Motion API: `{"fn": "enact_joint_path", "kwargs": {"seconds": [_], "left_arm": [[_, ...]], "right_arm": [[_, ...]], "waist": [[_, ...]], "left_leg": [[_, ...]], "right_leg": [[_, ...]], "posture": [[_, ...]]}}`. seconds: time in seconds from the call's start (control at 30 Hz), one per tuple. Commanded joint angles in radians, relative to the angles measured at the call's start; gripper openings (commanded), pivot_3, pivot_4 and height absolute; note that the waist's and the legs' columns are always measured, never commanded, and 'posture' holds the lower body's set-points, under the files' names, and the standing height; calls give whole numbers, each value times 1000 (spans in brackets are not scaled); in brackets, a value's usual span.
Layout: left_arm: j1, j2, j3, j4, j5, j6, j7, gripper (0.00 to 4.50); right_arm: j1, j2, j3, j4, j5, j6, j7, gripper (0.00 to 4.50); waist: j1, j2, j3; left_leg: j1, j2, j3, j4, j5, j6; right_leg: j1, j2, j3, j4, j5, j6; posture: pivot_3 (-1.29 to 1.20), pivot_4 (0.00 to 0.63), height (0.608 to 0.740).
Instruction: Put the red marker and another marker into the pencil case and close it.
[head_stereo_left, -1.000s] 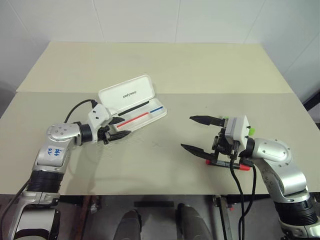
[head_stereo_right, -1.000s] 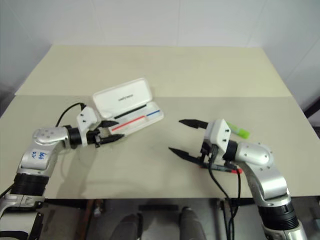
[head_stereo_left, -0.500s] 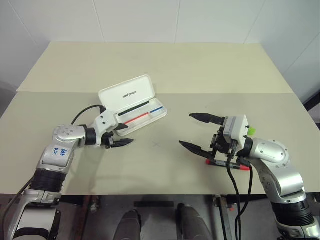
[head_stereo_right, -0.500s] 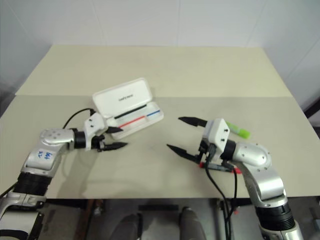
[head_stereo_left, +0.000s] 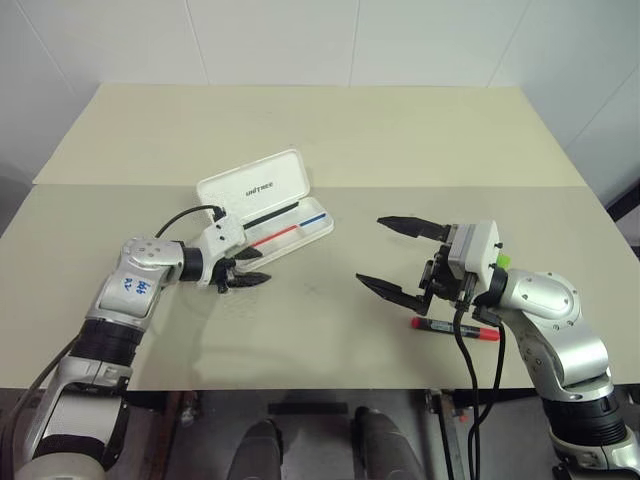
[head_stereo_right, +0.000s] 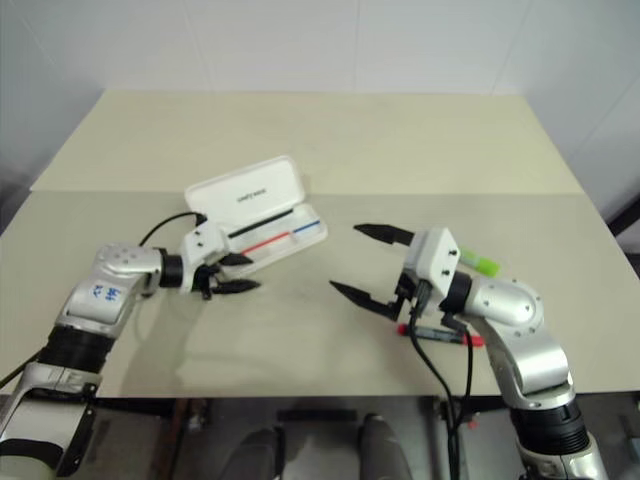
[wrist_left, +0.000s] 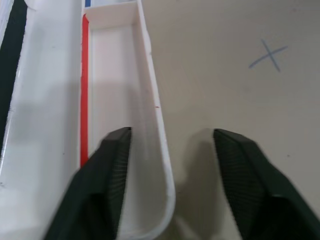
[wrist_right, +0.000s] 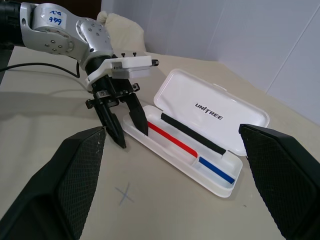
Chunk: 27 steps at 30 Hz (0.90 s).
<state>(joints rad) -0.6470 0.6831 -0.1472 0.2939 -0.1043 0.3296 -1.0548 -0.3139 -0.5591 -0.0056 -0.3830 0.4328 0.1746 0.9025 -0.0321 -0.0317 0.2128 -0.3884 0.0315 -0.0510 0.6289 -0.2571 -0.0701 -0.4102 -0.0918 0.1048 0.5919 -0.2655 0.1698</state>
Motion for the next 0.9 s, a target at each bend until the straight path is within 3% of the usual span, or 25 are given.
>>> {"fn": "enact_joint_path", "kwargs": {"seconds": [0.03, 0.13, 0.17, 0.47, 0.9], "left_arm": [[-22, 13, -16, 23, 15, 6, -35, 1173], [-30, 17, -24, 26, 16, 8, -56, 108], [-33, 17, -26, 28, 18, 7, -60, 47], [-32, 23, -41, -14, 17, -13, -120, 47], [56, 50, -51, -306, -65, -18, -267, 47]], "right_arm": [[-30, -4, -21, -19, 18, -11, -4, 4500], [-41, -5, -24, -12, 17, -12, -3, 4500], [-44, -5, -24, -10, 17, -12, -2, 4500], [-53, -10, -23, 0, 17, -8, 4, 4500], [10, -108, -91, -25, 62, 33, 42, 4500]], "waist": [[1, 0, 0], [2, 0, 0], [2, 0, 0], [2, 0, 0], [1, 0, 0]], "left_leg": [[0, 0, 0, 0, 0, 0], [0, 0, 0, 0, 0, 0], [0, 0, 0, 0, 0, 0], [0, 0, 0, 0, 0, 0], [-1, 0, -1, 0, 0, 0]], "right_leg": [[0, 0, 0, 0, 0, 0], [0, 0, 0, 0, 0, 0], [0, 0, 0, 0, 0, 0], [0, 0, 0, 0, -1, 0], [0, 0, 0, 0, -1, 1]], "posture": [[0, 150, 740], [0, 150, 740], [0, 150, 740], [0, 150, 740], [0, 150, 740]]}}
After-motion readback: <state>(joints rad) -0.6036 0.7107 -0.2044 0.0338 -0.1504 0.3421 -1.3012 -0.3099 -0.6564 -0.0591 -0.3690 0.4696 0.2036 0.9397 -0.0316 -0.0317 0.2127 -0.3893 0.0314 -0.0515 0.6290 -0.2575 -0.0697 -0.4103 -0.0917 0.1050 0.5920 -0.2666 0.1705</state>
